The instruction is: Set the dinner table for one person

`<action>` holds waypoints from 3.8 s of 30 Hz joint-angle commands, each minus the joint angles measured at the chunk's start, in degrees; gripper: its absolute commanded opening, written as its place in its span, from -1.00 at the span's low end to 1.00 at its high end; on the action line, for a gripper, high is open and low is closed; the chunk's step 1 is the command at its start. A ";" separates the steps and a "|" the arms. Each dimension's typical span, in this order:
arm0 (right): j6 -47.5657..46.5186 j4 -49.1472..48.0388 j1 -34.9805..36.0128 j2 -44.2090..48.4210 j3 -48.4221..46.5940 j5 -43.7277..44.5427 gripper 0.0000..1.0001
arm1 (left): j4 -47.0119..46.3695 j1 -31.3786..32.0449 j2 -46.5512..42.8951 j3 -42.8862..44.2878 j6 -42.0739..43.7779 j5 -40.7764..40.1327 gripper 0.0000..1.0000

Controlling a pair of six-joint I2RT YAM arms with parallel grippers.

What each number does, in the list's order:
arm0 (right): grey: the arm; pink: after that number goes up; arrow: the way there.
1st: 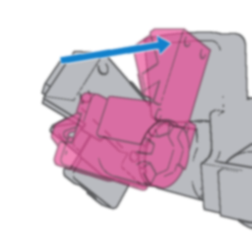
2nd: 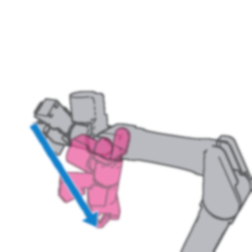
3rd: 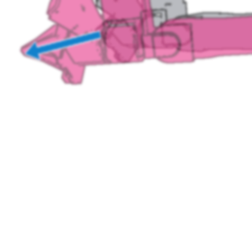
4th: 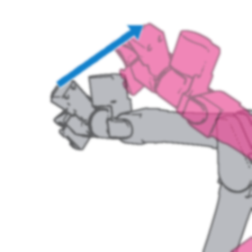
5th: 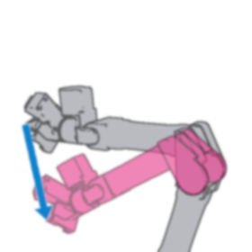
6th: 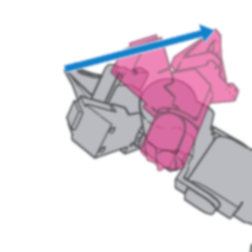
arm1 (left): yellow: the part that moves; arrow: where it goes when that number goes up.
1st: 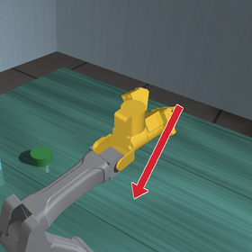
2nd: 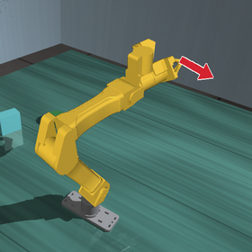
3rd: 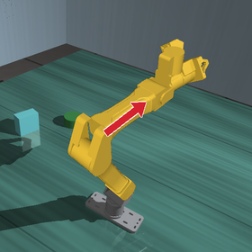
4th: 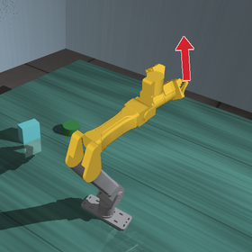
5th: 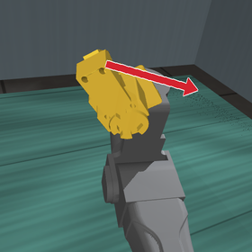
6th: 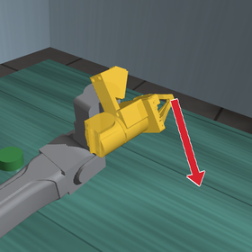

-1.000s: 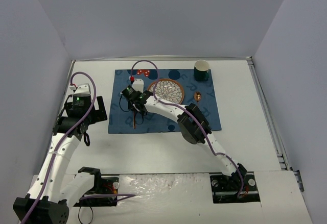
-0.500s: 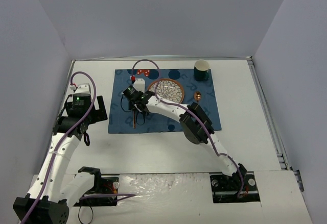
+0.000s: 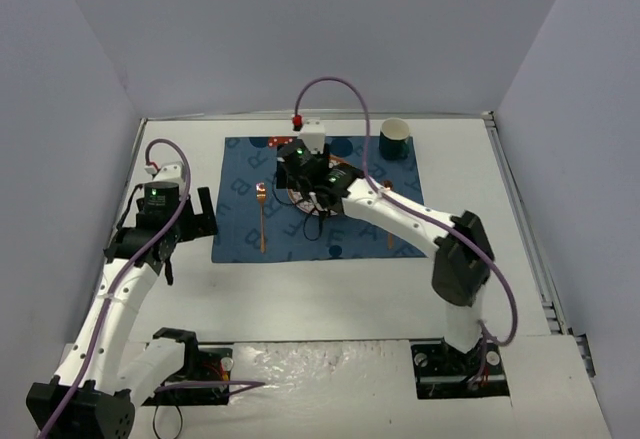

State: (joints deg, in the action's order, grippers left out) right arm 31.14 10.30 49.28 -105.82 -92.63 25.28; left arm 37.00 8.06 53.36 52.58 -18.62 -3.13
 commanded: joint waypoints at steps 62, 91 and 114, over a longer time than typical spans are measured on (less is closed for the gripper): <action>-15.14 -4.50 -24.32 67.47 44.73 14.64 1.00 | -8.82 14.60 51.90 21.37 -8.55 -14.83 0.90; -14.96 -4.55 -24.32 66.53 44.59 13.87 1.00 | -8.80 14.61 46.65 17.80 -9.36 -10.23 0.90; -14.52 -4.59 -24.32 66.71 44.91 13.25 1.00 | -8.94 16.37 42.33 12.06 -10.29 -7.66 0.90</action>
State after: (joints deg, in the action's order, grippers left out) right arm 16.38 8.80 25.10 -38.72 -47.66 38.13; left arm 28.00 24.06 99.61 64.84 -27.75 -10.09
